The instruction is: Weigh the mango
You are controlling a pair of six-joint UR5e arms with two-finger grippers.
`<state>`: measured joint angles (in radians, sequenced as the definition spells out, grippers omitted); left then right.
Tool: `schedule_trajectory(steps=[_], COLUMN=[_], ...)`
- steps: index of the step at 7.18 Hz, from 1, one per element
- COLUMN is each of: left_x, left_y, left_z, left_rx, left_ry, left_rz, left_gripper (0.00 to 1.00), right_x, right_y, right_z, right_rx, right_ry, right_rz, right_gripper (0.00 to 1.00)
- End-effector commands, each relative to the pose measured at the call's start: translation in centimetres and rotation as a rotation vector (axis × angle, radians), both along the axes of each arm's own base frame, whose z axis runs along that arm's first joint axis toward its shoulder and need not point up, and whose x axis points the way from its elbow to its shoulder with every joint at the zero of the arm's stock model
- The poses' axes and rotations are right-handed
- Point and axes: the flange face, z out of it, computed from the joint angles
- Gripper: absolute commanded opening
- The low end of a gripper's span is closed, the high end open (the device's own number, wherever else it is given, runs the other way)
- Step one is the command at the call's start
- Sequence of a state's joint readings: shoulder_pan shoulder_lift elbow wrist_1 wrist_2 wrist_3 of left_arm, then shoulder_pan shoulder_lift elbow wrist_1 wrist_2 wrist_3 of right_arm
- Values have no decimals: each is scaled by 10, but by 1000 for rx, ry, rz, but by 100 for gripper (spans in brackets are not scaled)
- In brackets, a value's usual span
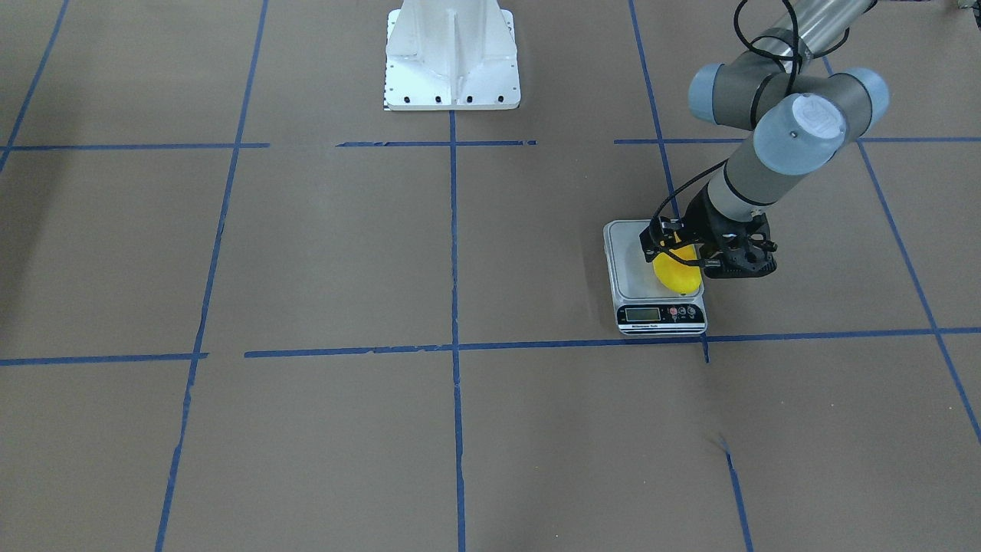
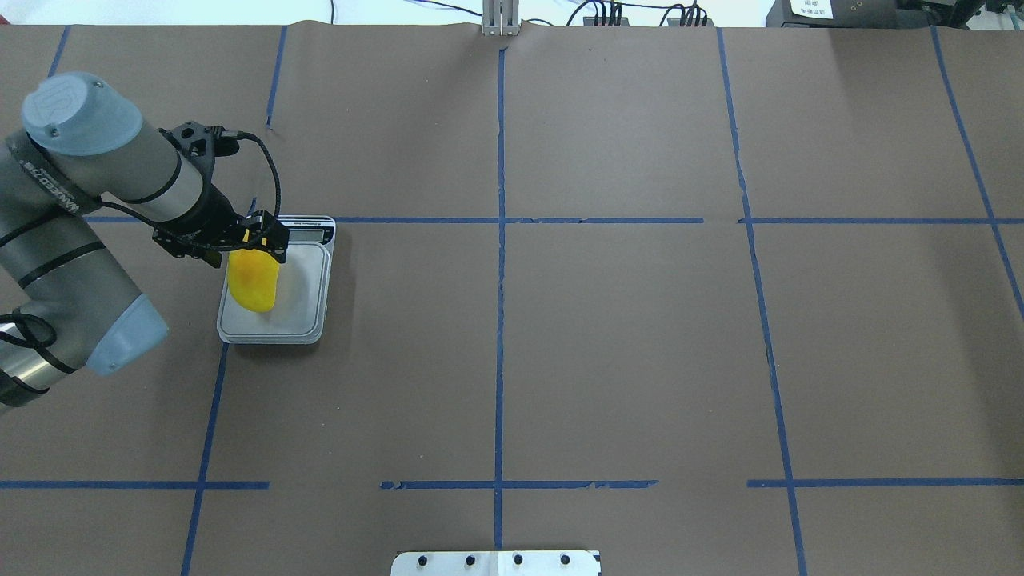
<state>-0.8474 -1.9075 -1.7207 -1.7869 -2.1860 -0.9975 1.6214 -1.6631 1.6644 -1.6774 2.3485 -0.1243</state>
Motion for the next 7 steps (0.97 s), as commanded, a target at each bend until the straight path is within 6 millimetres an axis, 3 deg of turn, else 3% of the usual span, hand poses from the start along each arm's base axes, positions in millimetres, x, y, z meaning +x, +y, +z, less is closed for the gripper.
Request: schedule_trajectory(steps=[1,3,4,6,7], left_x=[-76,-166,-199,-295,-347], left_y=[-3,-25,-29,-17,-11], left_z=[-21,-18,5,88,142], left_rx=[41,102,175,284,275], left_ry=[19,-71,-126,-214,-247], left_rz=[-87,-96,-16,98,120], left_gripper=[100,100,100,100,100], right_x=[0,0,0,0,0], right_y=[0,0,0,0,0], right_z=[0,0,0,0,0], right_rx=[-1,-1,-1,1,1], right_ry=[0,0,0,0,0], right_rz=[0,0,0,0,0], right_gripper=[100,100,100,100,100])
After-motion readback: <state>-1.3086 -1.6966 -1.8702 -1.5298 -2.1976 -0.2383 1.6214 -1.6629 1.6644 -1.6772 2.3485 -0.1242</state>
